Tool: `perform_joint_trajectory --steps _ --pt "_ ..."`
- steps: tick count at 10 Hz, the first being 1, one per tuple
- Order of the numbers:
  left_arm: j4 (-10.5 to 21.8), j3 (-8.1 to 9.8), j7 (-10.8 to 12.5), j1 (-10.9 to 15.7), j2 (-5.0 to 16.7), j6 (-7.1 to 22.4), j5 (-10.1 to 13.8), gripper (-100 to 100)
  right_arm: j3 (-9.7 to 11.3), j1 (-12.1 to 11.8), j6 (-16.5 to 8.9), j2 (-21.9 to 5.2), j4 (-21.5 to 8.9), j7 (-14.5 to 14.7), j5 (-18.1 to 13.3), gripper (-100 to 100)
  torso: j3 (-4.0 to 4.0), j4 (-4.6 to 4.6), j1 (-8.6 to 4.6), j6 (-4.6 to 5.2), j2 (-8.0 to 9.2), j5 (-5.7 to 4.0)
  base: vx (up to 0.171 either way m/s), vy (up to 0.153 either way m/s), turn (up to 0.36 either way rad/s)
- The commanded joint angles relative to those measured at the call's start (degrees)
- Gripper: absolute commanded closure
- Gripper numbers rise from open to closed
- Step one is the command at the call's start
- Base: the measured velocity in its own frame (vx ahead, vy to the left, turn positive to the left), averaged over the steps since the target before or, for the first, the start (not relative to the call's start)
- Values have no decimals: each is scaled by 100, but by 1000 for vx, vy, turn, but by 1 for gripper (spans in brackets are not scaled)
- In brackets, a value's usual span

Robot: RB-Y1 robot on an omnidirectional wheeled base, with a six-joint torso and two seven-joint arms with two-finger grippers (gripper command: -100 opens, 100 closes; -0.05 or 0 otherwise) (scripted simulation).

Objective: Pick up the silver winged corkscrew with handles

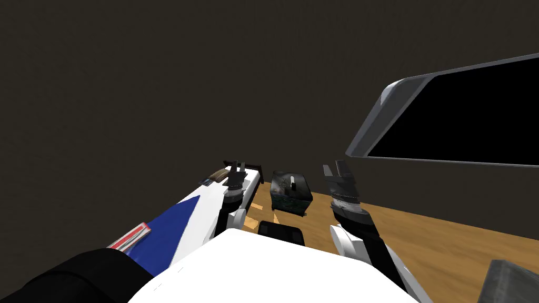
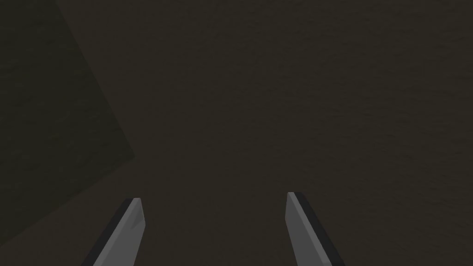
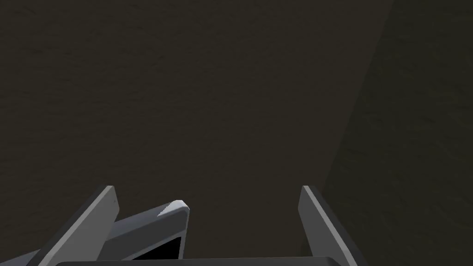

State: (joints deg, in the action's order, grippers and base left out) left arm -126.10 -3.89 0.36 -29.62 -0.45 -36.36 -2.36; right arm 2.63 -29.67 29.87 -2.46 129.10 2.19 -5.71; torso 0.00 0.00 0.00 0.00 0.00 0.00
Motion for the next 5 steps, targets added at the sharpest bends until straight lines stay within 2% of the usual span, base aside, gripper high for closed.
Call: perform_joint_trajectory --steps 1,2,5 --pt "0 0 0 0 0 0 0 0 86 -101 -21 -167 -133 58 37 -100 0 0 0 0 0 0 0 3 160" --pt "0 0 0 1 0 0 0 0 212 -242 -50 -326 -325 143 92 -100 0 0 0 -3 0 0 1 2 303" --pt "0 0 0 0 0 0 0 0 481 -529 -117 -587 -754 320 208 -100 0 0 -3 -1 0 -1 3 -4 275"
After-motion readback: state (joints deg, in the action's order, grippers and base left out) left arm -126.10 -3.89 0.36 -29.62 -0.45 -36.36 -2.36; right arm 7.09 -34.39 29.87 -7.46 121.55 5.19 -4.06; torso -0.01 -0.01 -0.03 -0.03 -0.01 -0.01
